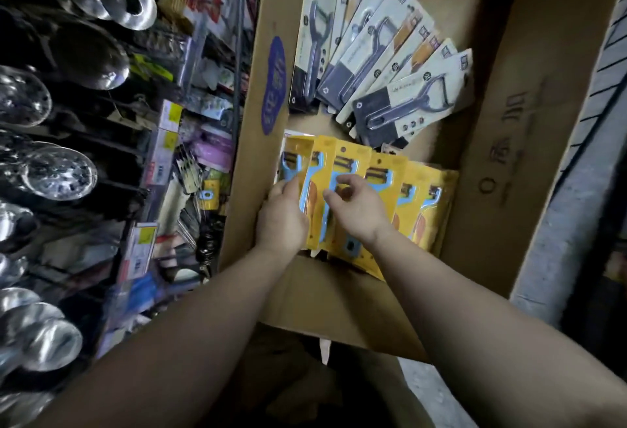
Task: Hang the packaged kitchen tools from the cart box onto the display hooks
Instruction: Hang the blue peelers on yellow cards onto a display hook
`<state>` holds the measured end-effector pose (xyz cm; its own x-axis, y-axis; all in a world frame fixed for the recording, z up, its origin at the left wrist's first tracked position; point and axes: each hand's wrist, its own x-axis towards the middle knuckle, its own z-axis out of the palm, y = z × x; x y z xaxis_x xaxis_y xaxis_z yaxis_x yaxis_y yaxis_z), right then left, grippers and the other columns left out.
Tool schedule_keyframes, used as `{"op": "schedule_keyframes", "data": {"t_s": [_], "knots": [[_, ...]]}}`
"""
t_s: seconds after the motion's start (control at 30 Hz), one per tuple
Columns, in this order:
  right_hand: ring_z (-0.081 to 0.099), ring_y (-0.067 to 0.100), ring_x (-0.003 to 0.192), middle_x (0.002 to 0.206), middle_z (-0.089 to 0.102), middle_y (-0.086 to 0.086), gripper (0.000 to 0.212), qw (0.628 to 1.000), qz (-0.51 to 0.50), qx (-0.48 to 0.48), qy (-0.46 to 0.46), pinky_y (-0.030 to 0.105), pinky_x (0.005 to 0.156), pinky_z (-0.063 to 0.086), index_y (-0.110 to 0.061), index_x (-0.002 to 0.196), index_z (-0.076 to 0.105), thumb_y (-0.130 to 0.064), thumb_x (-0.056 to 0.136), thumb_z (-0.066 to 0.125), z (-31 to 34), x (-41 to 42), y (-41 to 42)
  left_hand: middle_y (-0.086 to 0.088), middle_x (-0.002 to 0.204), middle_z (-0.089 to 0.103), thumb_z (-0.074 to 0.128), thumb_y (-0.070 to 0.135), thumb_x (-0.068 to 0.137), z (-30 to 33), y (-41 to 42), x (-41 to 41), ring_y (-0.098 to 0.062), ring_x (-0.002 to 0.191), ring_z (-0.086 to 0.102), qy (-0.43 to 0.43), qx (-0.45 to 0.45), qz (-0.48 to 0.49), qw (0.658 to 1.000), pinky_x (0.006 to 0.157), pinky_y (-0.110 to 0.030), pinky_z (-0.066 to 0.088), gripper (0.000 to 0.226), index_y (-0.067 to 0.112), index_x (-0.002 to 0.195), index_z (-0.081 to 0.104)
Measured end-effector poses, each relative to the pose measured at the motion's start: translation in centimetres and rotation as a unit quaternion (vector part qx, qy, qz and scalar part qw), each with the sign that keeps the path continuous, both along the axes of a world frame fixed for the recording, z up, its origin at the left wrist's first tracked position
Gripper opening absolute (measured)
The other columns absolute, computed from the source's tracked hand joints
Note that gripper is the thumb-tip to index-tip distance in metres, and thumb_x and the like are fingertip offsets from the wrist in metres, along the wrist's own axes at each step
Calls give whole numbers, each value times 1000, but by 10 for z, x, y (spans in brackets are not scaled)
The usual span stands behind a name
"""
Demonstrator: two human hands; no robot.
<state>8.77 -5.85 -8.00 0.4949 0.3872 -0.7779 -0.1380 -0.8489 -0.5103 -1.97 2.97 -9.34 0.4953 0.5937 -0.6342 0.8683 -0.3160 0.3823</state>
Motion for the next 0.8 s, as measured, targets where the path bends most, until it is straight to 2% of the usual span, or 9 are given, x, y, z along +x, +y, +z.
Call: {"op": "schedule_keyframes", "data": {"t_s": [0.13,0.23,0.3,0.4,0.47,0.53,0.63,0.7,0.8], "knots": [[59,16,106,114,62,-4,44,997,-51,26,53,25,86,41,-22,127,60,-50,94,59,-2,-3,9,-13,135,59,56,1,87,15,-2,5,-33,122,56,-46,23,-2,999,95,-39,47,57,13,142,53],[57,12,86,97,63,-5,33,990,-103,54,82,26,81,41,-19,98,64,-52,93,60,-3,-3,14,-13,126,63,60,8,83,24,-8,10,-35,117,58,-45,32,-51,997,93,-41,47,42,6,125,62],[46,16,70,73,50,-2,32,988,-122,50,82,30,70,38,-19,73,49,-39,94,62,-5,-2,15,-10,123,66,60,24,80,25,-13,12,-35,113,61,-47,26,-62,997,93,-41,50,44,9,120,67],[37,16,57,59,39,-2,40,989,-138,19,56,30,57,33,-19,61,38,-17,95,59,-9,2,10,-7,118,70,56,39,79,20,-13,12,-33,110,61,-72,25,-26,997,95,-39,47,47,14,116,72],[36,15,56,61,41,-2,37,990,-130,8,49,28,51,33,-19,64,40,-17,97,57,-9,5,6,-8,127,66,62,34,88,17,-7,13,-30,120,56,-75,2,27,997,101,-35,41,43,13,126,66],[46,13,60,69,52,-1,28,990,-128,11,60,22,51,40,-18,72,48,-19,100,54,-7,10,0,-5,132,59,67,28,91,13,2,14,-23,122,53,-76,-33,100,992,100,-29,41,46,14,134,59],[67,17,89,100,70,1,13,981,-151,38,112,28,75,56,-14,99,62,-19,103,50,-6,17,-15,5,133,49,73,33,89,5,9,20,-8,117,48,-81,-147,191,967,95,-24,40,61,15,142,48],[68,17,100,110,71,0,17,974,-158,60,150,28,80,56,-16,112,62,-17,104,47,-4,22,-25,5,140,49,79,43,82,1,9,25,-7,121,47,-94,-211,222,947,103,-29,42,83,15,149,39],[71,17,99,109,74,1,20,966,-168,69,183,30,84,58,-18,113,64,-17,104,46,0,28,-36,3,147,51,80,67,54,3,9,28,-17,127,57,-93,-272,279,916,108,-45,48,118,22,152,33]]}}
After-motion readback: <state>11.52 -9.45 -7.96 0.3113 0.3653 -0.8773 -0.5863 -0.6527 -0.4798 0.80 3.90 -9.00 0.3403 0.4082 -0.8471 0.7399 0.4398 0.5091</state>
